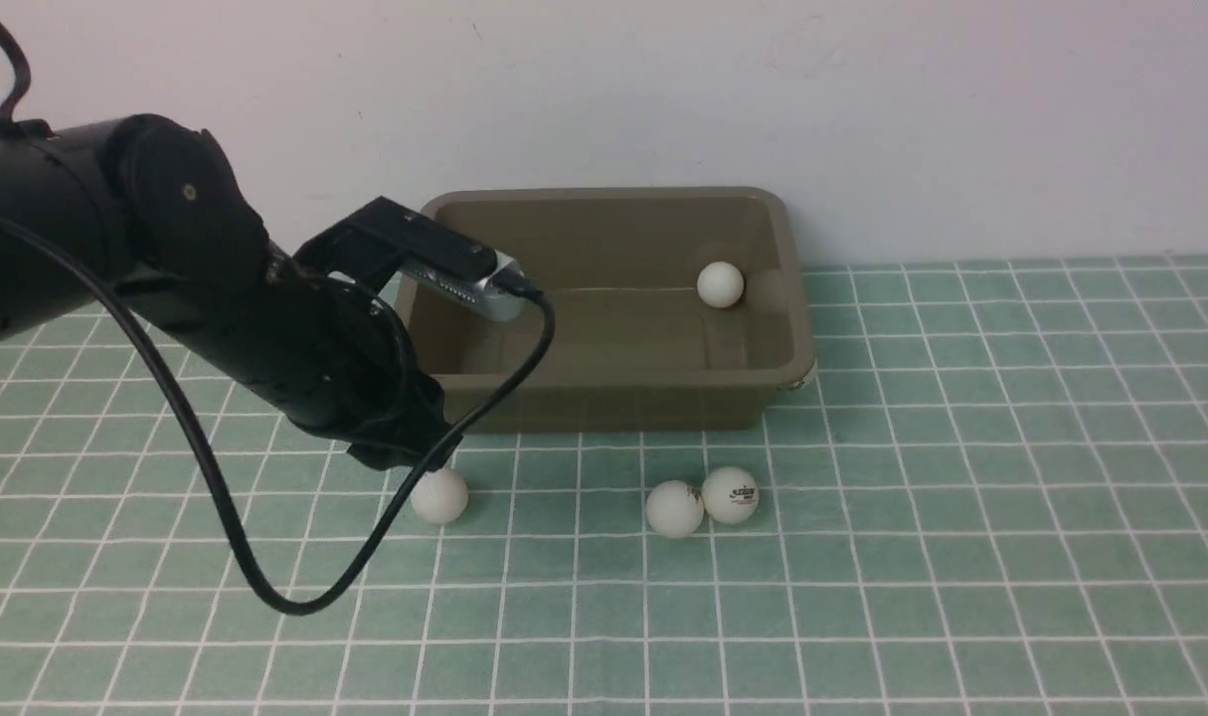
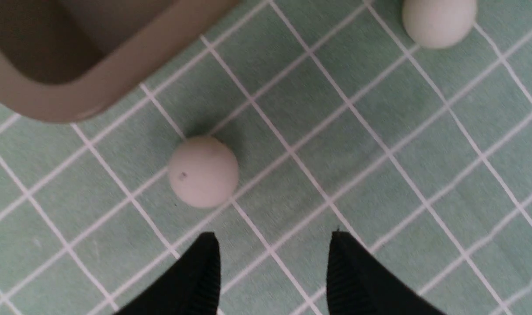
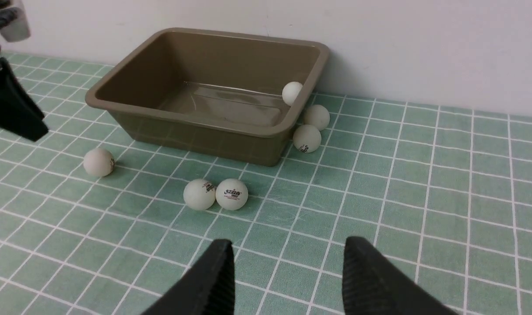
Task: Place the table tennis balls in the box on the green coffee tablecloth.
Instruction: 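Reach for and grasp a ping pong ball on the table beside the basket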
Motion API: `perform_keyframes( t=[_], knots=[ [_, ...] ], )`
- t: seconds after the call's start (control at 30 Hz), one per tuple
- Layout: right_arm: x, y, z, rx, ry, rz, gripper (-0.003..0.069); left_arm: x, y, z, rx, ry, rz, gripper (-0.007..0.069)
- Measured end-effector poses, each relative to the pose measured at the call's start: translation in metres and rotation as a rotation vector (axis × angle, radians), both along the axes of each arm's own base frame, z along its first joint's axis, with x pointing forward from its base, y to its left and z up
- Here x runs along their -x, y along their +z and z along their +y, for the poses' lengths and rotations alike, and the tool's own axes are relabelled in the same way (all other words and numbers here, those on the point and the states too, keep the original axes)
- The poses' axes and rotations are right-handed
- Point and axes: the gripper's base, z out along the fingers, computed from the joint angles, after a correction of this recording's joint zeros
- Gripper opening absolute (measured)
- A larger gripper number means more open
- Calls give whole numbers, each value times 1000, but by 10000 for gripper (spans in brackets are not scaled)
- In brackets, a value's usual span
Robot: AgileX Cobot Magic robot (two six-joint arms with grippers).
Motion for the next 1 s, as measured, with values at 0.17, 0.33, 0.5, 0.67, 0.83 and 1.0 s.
perform_keyframes(
  t=[0.17, 0.33, 0.5, 0.67, 0.83, 1.0],
  knots=[
    [0, -1, 0, 1, 4, 10, 314, -8, 2, -4, 14, 42, -94, 372],
    [1, -1, 0, 0, 4, 12, 314, -16, -14, -6, 10, 68, -59, 433],
    [1, -1, 0, 1, 5, 13, 314, -23, -37, -8, 2, 112, 22, 437],
    [1, -1, 0, 1, 5, 13, 314, -25, -44, -7, -25, 123, 34, 437],
    [1, -1, 0, 0, 6, 16, 314, -30, -54, -7, -34, 129, 34, 437],
    [1, -1, 1, -1, 7, 16, 314, -39, -71, -9, -35, 144, 20, 437]
  ],
)
